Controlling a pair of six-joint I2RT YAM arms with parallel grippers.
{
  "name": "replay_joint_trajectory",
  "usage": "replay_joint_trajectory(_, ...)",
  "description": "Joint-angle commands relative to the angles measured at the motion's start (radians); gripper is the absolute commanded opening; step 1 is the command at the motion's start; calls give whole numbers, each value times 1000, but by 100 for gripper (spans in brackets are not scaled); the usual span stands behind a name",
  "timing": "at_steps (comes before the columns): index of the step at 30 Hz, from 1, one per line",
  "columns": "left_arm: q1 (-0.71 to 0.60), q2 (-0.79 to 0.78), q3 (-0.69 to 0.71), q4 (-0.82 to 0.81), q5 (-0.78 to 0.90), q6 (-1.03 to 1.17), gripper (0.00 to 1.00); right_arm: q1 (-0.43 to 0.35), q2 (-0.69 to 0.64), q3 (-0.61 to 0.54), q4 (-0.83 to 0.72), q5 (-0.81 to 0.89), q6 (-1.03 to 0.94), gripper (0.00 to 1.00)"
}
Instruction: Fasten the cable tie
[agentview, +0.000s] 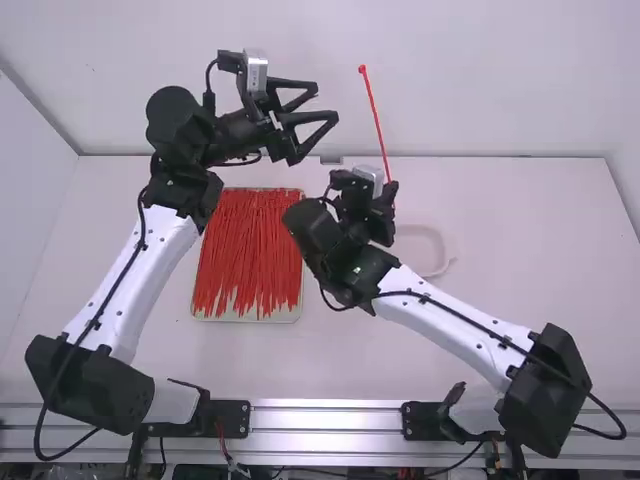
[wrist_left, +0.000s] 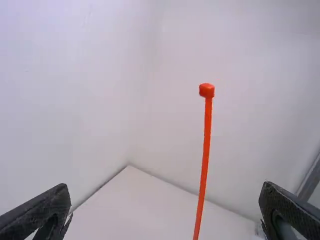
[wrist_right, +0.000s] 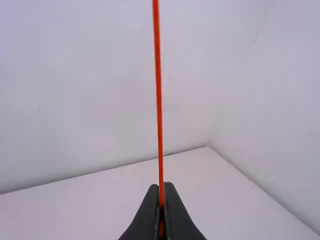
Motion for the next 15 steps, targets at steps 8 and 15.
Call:
replay_joint_trajectory(8, -55, 2, 10, 31, -41, -19, 98, 56, 6, 37, 5, 37, -6, 0)
replay_joint_trajectory(15, -66, 2, 10, 58, -56, -43, 71, 96, 6, 37, 4, 39, -7, 0)
